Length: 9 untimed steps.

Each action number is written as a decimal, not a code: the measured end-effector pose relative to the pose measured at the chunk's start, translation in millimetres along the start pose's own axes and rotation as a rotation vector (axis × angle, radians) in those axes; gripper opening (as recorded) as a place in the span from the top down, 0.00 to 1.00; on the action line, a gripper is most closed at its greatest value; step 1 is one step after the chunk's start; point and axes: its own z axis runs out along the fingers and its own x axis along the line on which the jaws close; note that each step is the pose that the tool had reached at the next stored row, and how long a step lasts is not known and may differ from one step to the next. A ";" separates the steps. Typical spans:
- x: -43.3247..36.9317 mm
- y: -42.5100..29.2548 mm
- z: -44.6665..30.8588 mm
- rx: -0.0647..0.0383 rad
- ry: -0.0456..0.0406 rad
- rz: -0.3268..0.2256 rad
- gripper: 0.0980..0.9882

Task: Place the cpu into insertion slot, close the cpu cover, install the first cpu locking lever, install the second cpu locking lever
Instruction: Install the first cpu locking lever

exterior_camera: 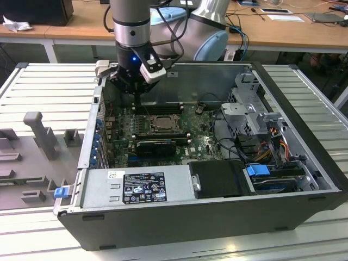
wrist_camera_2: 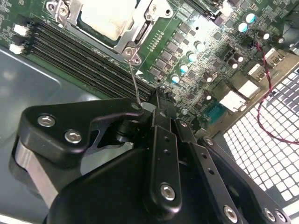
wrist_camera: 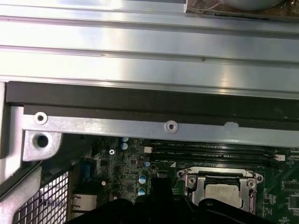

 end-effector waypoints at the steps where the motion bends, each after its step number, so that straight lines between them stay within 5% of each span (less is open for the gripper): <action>1: -0.6 -0.1 0.0 0.000 0.0001 0.000 0.99; 9: -4.3 -0.2 0.0 0.000 0.0000 0.000 0.99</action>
